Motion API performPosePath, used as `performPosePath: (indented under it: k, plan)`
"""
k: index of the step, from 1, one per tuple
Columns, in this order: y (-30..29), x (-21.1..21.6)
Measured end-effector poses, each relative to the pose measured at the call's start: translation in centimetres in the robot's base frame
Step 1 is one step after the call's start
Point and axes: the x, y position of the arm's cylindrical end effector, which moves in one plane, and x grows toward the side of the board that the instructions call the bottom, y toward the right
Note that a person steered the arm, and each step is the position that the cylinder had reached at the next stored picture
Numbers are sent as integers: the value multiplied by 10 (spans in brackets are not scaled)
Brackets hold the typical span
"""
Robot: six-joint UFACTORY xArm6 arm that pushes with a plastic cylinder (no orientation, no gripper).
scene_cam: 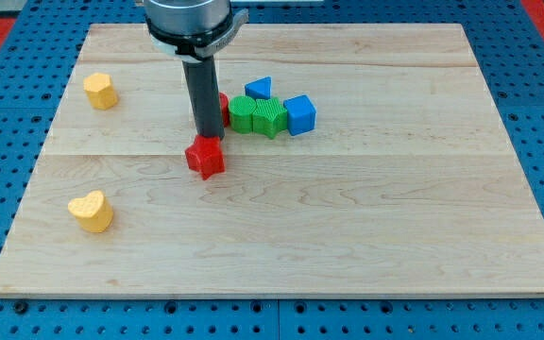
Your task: Slide red star slightly bottom left
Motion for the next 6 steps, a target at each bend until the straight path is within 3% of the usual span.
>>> performPosePath:
  k: [3,4,5,6]
  plan:
    - [29,40]
    - [-33,54]
    - [-37,57]
    - [62,29]
